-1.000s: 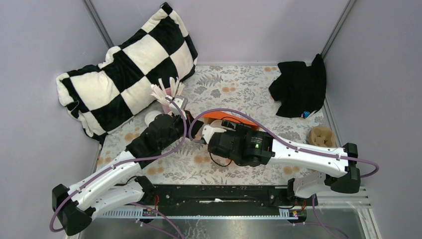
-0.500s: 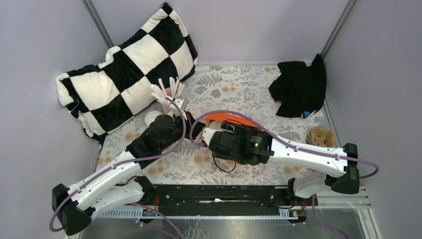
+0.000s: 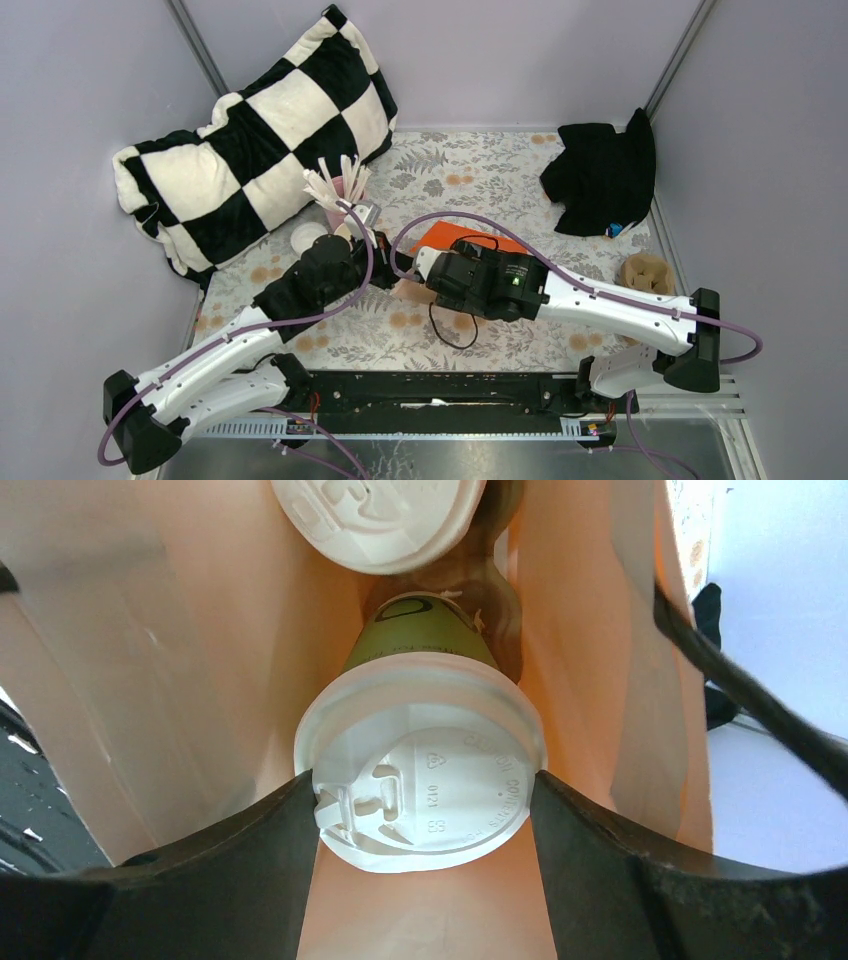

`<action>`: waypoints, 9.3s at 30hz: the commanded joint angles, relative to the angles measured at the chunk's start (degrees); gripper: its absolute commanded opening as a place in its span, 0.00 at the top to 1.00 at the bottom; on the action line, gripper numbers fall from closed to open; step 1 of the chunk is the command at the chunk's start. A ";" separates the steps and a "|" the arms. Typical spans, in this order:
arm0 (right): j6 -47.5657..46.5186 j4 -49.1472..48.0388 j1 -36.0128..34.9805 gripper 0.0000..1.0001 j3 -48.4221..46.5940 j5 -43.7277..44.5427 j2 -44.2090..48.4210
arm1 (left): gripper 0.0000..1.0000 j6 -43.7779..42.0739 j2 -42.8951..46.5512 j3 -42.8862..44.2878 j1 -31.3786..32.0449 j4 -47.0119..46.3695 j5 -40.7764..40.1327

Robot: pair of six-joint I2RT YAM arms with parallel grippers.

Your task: Pack the takeout coffee

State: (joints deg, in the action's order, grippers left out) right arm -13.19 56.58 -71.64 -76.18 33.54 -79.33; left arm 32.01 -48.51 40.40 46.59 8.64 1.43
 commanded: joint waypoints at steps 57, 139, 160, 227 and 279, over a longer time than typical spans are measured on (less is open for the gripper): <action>-35.88 -26.42 11.25 0.34 15.76 -11.91 6.22 | 1.00 -3.20 -7.84 15.58 1.05 13.94 -6.90; -30.26 -39.54 20.92 0.15 21.93 -8.26 -3.15 | 1.00 -6.87 -7.71 15.58 1.05 14.13 -3.90; -31.03 -28.09 20.75 0.00 15.99 -12.64 1.30 | 1.00 -4.93 -8.57 16.88 0.99 15.73 -8.21; 25.17 -0.86 11.33 0.00 -27.08 -43.32 4.17 | 1.00 19.00 -32.15 51.68 -4.06 45.04 -2.97; 27.17 7.26 11.46 0.00 -40.65 -2.75 6.03 | 0.63 -11.56 -45.10 64.23 -29.03 55.84 -19.63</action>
State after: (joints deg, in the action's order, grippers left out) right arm 14.11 64.36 -60.31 -116.40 30.39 -73.63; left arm 21.26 -95.00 105.45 17.98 66.24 -17.28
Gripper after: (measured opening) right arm 0.994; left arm 0.389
